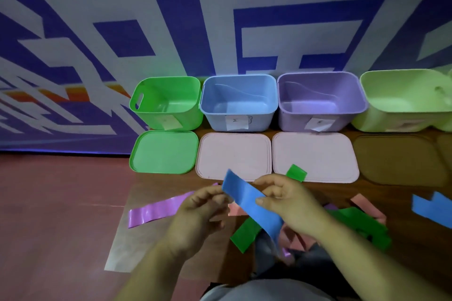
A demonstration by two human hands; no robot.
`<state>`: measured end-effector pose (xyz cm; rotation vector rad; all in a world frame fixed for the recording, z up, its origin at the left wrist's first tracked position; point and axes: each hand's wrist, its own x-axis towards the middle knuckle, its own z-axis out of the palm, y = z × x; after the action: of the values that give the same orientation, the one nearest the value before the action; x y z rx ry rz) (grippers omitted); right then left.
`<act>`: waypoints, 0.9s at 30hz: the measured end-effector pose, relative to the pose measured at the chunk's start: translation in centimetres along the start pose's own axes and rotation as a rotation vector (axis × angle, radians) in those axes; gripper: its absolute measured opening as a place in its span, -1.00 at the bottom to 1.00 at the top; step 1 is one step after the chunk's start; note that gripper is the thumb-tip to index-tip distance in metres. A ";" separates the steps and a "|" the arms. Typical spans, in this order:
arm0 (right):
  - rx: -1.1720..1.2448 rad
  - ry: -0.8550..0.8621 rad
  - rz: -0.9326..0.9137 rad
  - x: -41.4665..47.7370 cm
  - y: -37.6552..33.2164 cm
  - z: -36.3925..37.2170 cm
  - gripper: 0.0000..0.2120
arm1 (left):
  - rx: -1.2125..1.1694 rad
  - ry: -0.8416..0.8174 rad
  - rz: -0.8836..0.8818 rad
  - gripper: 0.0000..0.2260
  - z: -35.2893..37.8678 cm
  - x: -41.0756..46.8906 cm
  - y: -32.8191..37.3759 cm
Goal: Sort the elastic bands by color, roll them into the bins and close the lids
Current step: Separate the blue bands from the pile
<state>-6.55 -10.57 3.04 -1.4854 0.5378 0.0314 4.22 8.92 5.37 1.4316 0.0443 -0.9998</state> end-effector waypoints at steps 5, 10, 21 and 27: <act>0.031 0.077 0.032 -1.8 0.5 -1.6 -0.69 | 0.050 -0.083 0.024 -0.82 3.3 0.9 -0.6; 0.096 0.147 0.064 -4.6 1.5 -4.4 -0.67 | 0.136 -0.144 0.012 -0.86 8.1 2.8 -1.6; 0.053 0.218 0.045 -12.4 2.7 -15.4 -0.63 | 0.521 -0.594 0.160 -0.78 20.1 4.2 -4.2; 0.007 0.207 0.085 -17.3 4.9 -22.4 -0.65 | 0.660 -0.658 0.255 -0.91 26.9 5.2 -5.6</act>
<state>-30.73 -26.00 4.92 -1.4664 0.7672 -0.0586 -9.99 -15.09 3.59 1.5566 -1.0039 -1.2843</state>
